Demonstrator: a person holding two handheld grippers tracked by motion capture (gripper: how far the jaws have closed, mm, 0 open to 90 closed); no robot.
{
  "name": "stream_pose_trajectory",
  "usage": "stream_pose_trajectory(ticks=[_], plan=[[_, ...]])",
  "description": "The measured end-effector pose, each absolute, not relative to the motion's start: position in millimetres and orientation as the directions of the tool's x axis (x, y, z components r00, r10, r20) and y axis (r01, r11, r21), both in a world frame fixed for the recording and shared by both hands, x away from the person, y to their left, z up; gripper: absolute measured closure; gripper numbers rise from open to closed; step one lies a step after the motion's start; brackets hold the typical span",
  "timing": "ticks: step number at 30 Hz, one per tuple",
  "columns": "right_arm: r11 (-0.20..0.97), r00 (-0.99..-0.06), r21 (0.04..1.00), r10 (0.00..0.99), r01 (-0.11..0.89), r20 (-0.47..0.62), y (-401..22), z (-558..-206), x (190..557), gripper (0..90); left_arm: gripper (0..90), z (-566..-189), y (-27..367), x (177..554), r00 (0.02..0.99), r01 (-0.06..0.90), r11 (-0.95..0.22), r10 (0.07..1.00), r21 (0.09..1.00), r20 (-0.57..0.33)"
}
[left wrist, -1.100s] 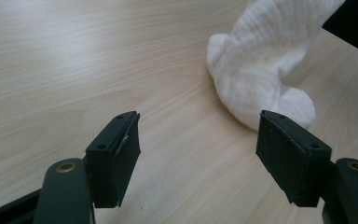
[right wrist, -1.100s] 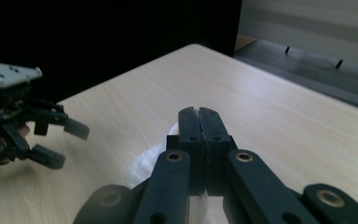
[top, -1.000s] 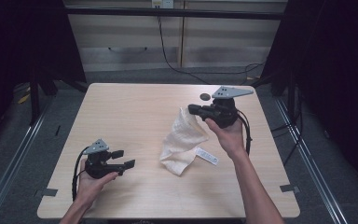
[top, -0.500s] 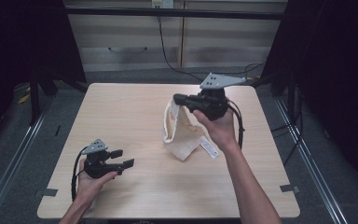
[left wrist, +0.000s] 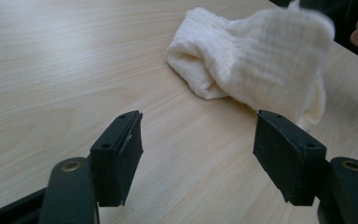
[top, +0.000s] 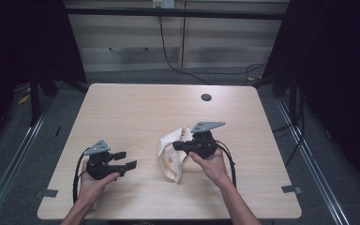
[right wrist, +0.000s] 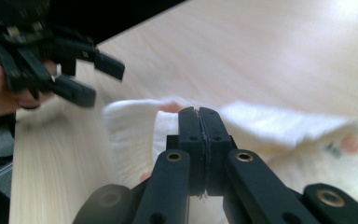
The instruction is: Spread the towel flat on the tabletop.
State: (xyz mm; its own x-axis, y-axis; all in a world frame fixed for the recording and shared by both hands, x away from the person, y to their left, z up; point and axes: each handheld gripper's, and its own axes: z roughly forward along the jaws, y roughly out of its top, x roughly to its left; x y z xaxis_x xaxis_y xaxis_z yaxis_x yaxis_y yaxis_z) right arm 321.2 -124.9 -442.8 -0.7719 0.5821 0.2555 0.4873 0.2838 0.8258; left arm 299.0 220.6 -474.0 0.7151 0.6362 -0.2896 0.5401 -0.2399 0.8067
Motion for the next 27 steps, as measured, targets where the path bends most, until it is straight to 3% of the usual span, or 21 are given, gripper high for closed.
stream_pose_trajectory(ticks=[16,24,27], plan=[[0.335,-0.757,0.767,0.589,0.547,0.283,-104,-503,310,89.1,34.6,-465,195,284,0.799,0.476,-0.279,0.534,0.834,-0.277],[0.359,-0.76,0.757,0.593,0.546,0.267,-99,-511,306,89.1,41.8,-461,164,281,0.851,0.412,-0.335,0.473,0.847,-0.227],[0.353,-0.757,0.758,0.594,0.548,0.271,-99,-511,306,89.1,49.9,-465,155,285,0.851,0.393,-0.368,0.493,0.843,-0.182]])
